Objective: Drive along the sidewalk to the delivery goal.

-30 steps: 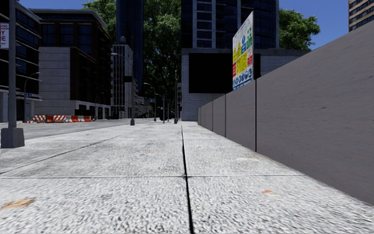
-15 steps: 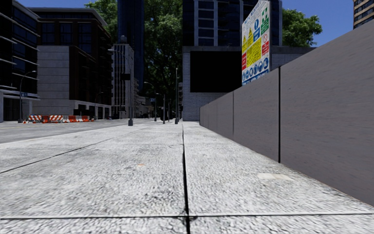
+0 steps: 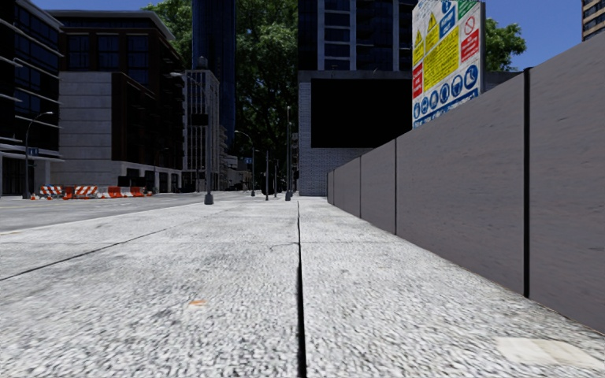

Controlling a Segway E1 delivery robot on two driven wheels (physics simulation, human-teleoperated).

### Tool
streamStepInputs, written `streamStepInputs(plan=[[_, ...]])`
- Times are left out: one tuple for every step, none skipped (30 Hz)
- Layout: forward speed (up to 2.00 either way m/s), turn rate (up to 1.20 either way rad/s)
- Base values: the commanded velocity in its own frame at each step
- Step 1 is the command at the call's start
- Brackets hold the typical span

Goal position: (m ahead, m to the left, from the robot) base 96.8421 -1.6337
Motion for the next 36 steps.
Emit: streamStepInputs(plan=[[2.00,0.00],[2.00,0.00],[2.00,0.00],[2.00,0.00],[2.00,0.00],[2.00,0.00],[2.00,0.00],[2.00,0.00],[2.00,0.00],[2.00,0.00],[2.00,0.00],[2.00,0.00],[2.00,0.00],[2.00,0.00],[2.00,0.00],[2.00,0.00],[2.00,0.00],[2.00,0.00],[2.00,0.00],[2.00,0.00],[2.00,0.00],[2.00,0.00],[2.00,0.00],[2.00,0.00],[2.00,0.00],[2.00,0.00],[2.00,0.00],[2.00,0.00],[2.00,0.00],[2.00,0.00],[2.00,0.00],[2.00,0.00],[2.00,0.00],[2.00,0.00],[2.00,0.00],[2.00,0.00]])
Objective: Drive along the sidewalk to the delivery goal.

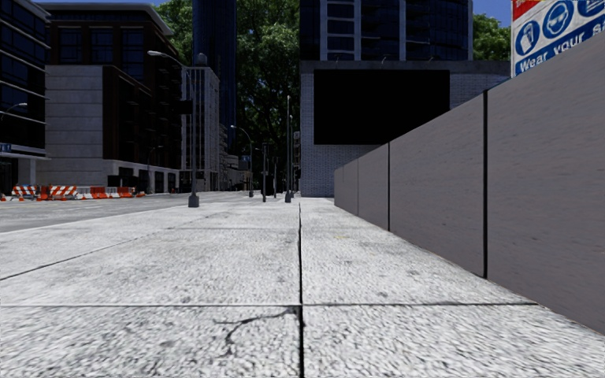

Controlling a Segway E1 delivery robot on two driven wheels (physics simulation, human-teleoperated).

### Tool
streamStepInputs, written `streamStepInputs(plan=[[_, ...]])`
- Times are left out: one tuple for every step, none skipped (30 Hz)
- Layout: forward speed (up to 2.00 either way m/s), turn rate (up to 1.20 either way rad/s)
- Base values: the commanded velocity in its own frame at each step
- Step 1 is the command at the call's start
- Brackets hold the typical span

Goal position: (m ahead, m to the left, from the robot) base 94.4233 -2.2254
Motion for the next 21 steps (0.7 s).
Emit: streamStepInputs(plan=[[2.00,0.00],[2.00,0.00],[2.00,0.00],[2.00,0.00],[2.00,0.00],[2.00,0.00],[2.00,0.00],[2.00,0.00],[2.00,0.00],[2.00,0.00],[2.00,0.00],[2.00,0.00],[2.00,0.00],[2.00,0.00],[2.00,0.00],[2.00,0.00],[2.00,0.00],[2.00,0.00],[2.00,0.00],[2.00,0.00],[2.00,0.00]])
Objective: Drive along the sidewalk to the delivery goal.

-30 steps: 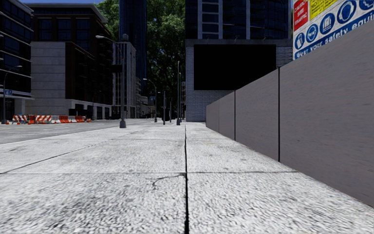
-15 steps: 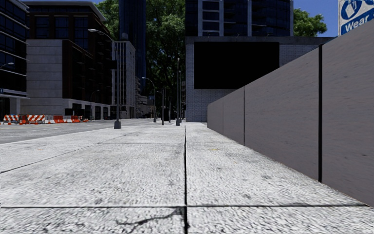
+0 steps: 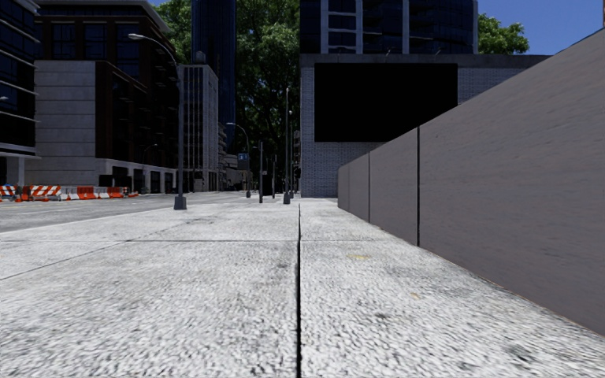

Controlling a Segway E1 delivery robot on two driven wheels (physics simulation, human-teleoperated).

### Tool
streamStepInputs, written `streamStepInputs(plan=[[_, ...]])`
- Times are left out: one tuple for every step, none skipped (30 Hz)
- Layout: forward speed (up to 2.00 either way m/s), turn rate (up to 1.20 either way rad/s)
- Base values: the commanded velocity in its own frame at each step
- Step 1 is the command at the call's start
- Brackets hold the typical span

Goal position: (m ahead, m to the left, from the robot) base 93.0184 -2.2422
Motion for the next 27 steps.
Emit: streamStepInputs(plan=[[2.00,0.00],[2.00,0.00],[2.00,0.00],[2.00,0.00],[2.00,0.00],[2.00,0.00],[2.00,0.00],[2.00,0.00],[2.00,0.00],[2.00,0.00],[2.00,0.00],[2.00,0.00],[2.00,0.00],[2.00,0.00],[2.00,0.00],[2.00,0.00],[2.00,0.00],[2.00,0.00],[2.00,0.00],[2.00,0.00],[2.00,0.00],[2.00,0.00],[2.00,0.00],[2.00,0.00],[2.00,0.00],[2.00,0.00],[2.00,0.00]])
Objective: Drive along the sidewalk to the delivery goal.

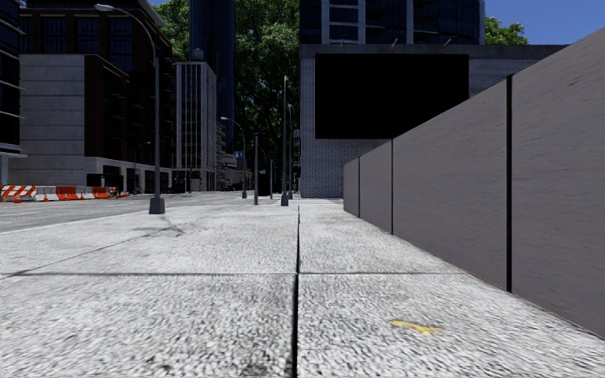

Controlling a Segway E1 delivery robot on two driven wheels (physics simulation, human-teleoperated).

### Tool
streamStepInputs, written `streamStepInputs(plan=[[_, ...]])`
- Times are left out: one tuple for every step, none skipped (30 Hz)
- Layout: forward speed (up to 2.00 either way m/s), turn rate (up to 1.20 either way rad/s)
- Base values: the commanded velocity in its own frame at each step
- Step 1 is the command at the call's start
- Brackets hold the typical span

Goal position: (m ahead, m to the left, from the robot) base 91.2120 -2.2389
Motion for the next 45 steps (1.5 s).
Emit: streamStepInputs(plan=[[2.00,0.00],[2.00,0.00],[2.00,0.00],[2.00,0.00],[2.00,0.00],[2.00,0.00],[2.00,0.00],[2.00,0.00],[2.00,0.00],[2.00,0.00],[2.00,0.00],[2.00,0.00],[2.00,0.00],[2.00,0.00],[2.00,0.00],[2.00,0.00],[2.00,0.00],[2.00,0.00],[2.00,0.00],[2.00,0.00],[2.00,0.00],[2.00,0.00],[2.00,0.00],[2.00,0.00],[2.00,0.00],[2.00,0.00],[2.00,0.00],[2.00,0.00],[2.00,0.00],[2.00,0.00],[2.00,0.00],[2.00,0.00],[2.00,0.00],[2.00,0.00],[2.00,0.00],[2.00,0.00],[2.00,0.00],[2.00,0.00],[2.00,0.00],[2.00,0.00],[2.00,0.00],[2.00,0.00],[2.00,0.00],[2.00,0.00],[2.00,0.00]])
